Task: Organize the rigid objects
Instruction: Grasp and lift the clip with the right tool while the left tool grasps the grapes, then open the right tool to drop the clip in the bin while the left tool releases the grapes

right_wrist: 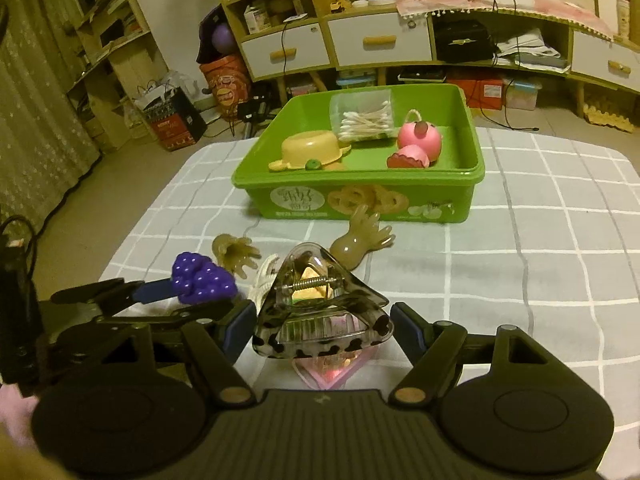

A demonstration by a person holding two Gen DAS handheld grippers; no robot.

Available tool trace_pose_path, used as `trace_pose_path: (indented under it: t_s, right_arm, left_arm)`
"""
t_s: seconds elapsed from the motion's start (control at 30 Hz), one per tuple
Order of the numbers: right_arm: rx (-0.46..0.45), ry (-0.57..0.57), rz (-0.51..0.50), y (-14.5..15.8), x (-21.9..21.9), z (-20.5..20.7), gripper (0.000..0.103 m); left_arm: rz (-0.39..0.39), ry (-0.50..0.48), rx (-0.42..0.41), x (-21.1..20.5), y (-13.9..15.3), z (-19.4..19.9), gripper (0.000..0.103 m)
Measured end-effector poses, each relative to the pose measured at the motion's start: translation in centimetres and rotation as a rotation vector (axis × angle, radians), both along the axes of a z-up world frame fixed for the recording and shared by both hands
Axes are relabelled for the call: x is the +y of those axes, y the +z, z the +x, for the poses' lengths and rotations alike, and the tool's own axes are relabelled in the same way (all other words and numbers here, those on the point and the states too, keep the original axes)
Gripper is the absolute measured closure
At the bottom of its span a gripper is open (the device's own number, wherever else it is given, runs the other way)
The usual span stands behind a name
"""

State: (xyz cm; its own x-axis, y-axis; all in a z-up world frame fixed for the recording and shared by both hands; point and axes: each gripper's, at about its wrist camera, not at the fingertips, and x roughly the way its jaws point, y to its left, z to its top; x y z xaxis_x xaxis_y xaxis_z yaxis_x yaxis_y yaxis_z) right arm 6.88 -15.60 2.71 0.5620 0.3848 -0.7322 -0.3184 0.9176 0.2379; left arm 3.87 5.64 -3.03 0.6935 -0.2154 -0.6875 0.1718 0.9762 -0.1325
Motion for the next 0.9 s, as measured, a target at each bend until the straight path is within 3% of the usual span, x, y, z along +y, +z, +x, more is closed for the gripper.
trace_pose_path:
  t_s: [0.57, 0.9]
  right_arm:
    - [-0.006, -0.119, 0.077, 2.3, -1.2, 5.6, 0.044]
    - [0.039, -0.221, 0.264, 1.6, -3.3, 10.5, 0.044]
  left_arm:
    - [-0.009, 0.010, -0.071, -1.7, 4.1, 4.0, 0.034]
    - [0.010, 0.041, -0.089, -2.8, 4.4, 9.4, 0.034]
